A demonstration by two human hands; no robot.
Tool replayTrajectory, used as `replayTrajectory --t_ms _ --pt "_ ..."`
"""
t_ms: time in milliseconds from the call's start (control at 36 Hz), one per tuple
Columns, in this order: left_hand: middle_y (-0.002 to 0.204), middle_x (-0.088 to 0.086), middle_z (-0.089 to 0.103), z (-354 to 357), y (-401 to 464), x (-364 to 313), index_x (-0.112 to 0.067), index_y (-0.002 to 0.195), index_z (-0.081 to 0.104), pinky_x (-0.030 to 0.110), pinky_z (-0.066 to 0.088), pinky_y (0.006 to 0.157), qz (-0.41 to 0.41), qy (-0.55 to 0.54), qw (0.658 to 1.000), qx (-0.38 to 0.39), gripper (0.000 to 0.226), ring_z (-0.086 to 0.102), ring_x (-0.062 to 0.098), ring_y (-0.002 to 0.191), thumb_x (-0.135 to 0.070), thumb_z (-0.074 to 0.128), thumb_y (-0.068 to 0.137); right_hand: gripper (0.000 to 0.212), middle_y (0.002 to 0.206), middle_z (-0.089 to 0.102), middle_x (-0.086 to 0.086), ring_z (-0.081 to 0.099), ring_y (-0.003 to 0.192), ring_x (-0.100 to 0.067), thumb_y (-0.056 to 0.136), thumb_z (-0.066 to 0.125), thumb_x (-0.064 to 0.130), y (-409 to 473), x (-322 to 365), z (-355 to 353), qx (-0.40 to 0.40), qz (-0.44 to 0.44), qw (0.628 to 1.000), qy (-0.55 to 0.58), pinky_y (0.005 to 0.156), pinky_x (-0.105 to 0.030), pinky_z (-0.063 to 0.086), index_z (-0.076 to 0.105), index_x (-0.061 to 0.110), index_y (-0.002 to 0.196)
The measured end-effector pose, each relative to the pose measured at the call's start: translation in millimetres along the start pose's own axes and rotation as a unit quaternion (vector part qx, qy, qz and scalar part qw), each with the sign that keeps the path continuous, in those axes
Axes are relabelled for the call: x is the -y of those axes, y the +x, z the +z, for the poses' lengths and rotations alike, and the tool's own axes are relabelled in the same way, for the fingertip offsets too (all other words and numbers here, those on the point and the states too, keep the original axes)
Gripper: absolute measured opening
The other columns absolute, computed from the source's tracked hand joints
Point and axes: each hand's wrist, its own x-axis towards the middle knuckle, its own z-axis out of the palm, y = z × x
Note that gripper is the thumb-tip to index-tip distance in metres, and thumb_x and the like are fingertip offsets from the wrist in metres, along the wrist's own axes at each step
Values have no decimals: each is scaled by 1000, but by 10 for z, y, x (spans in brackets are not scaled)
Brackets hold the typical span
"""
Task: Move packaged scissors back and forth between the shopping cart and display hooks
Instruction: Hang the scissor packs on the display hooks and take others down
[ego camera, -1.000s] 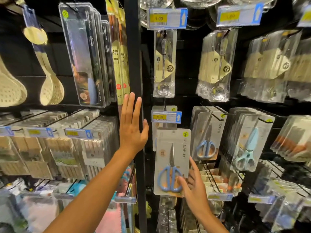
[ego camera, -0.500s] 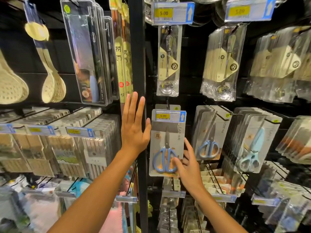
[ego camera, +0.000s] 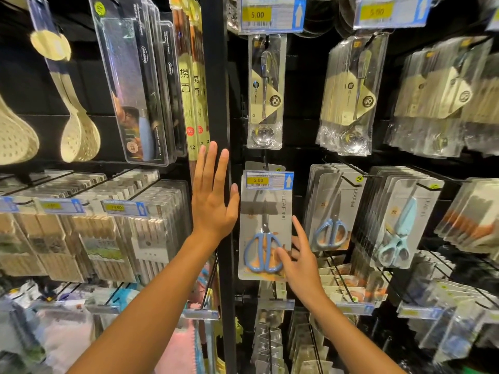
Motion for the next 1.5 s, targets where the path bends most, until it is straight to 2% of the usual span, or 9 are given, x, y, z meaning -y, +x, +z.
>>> replayTrajectory --t_ms 83,250,333,417,611,833,944,1222,1500 --pt "166 18 15 4 -3 4 2 155 27 67 20 118 -1 2 1000 0 72 10 39 156 -3 62 91 84 111 61 -31 62 98 -53 100 60 14 88 18 23 -6 4 1000 -12 74 -68 54 15 64 149" --pt "166 19 15 -2 -8 -3 1 155 27 64 18 120 -3 3 1000 2 72 9 36 156 -4 61 92 86 131 64 -11 73 92 -26 103 56 15 331 -77 128 6 -16 998 -65 80 -52 61 4 64 150" --pt "166 19 14 -7 -6 -6 1 156 27 64 18 120 -3 4 1000 4 72 9 37 156 -5 60 92 89 153 48 3 70 103 -15 103 54 16 463 -79 178 11 -16 996 -89 89 -45 61 -3 67 147" --pt "166 18 14 -10 1 -4 0 156 26 65 19 120 -1 5 1000 4 72 9 37 156 -5 60 92 86 151 50 3 63 116 -11 104 52 19 590 -83 202 12 6 993 -116 93 -33 56 -7 58 153" --pt "165 20 16 7 4 8 0 155 26 64 19 120 5 -4 1000 0 72 12 40 155 -5 60 92 90 138 59 -10 68 108 -29 105 50 17 810 -164 266 10 51 984 -172 86 -51 59 -16 60 150" --pt "166 19 15 19 5 29 0 155 25 65 18 120 8 -10 1000 1 73 12 41 155 -5 60 91 91 130 62 -12 68 104 -32 105 48 14 990 -261 252 4 65 977 -205 84 -49 59 -17 59 149" --pt "166 19 14 15 7 34 -1 155 24 65 18 120 7 -11 1000 2 73 11 40 155 -5 60 91 98 131 61 -11 69 99 -29 104 48 15 1031 -333 243 -1 57 975 -214 81 -51 60 -25 73 134" --pt "164 23 17 30 -16 38 2 153 26 59 16 124 4 -23 1000 8 70 13 41 155 -2 59 92 105 162 28 -14 41 143 -31 94 71 24 820 -215 180 50 166 970 -169 108 -37 38 -11 27 160" --pt "169 3 -6 -68 -6 24 1 156 20 62 11 124 6 9 998 56 73 6 45 155 -6 59 96 88 157 39 -2 43 141 -23 97 65 33 223 -25 -213 164 160 940 -253 113 -41 41 6 30 162"
